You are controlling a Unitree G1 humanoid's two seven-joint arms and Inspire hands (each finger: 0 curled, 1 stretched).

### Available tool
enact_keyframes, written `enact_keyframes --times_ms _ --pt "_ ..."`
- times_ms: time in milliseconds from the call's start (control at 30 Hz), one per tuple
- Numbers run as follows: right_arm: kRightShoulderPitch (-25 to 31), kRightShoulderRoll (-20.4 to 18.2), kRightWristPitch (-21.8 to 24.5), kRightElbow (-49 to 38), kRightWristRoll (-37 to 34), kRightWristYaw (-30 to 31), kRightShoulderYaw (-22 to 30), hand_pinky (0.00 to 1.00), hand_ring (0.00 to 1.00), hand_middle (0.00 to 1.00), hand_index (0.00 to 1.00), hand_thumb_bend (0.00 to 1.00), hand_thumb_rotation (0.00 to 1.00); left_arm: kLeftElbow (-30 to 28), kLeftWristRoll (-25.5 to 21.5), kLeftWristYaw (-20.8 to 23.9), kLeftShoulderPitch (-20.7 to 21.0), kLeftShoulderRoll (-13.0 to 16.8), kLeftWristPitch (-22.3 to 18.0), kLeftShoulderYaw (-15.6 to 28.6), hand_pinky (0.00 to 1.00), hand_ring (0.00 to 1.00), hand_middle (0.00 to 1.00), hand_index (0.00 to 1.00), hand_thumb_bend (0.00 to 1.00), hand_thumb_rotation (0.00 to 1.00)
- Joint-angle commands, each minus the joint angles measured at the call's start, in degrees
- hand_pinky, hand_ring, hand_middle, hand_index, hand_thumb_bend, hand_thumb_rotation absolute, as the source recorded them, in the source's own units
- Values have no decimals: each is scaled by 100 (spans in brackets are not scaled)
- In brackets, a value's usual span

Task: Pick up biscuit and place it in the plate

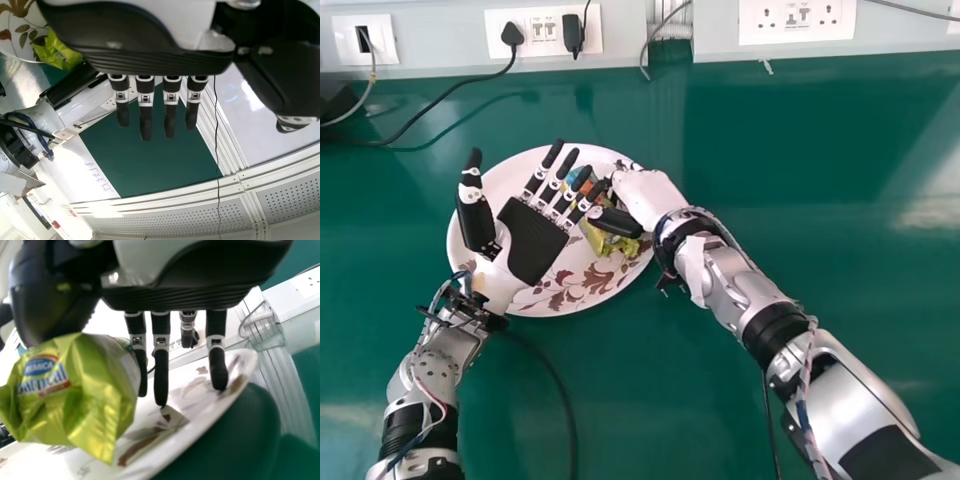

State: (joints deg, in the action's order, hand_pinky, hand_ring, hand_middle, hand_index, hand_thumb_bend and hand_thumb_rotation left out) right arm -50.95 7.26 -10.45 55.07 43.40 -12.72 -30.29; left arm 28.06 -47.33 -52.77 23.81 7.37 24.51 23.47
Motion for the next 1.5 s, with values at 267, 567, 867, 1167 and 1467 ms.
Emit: enact_keyframes --times_ms 267,567,867,1167,1467 --pt "7 -50 -101 242 -23 -11 -110 28 42 50 51 50 0 -26 39 -13 -51 4 -20 -43 86 80 85 88 86 59" --pt "16 -48 -90 220 -25 2 -133 28 41 50 51 50 0 -78 34 20 -84 -11 4 -49 87 81 85 88 86 59" --pt "25 -50 -102 217 -58 2 -119 26 41 50 51 50 0 -104 21 76 -94 -16 26 -36 87 81 85 88 86 60" --pt "19 -38 -89 167 -45 -8 -121 27 42 50 52 50 0 -162 2 98 -127 -16 70 -26 87 81 85 89 85 60" --pt "42 -6 -84 64 -60 19 -102 28 45 54 49 50 0 -26 92 -180 -91 76 -65 -76 86 81 85 89 85 61"
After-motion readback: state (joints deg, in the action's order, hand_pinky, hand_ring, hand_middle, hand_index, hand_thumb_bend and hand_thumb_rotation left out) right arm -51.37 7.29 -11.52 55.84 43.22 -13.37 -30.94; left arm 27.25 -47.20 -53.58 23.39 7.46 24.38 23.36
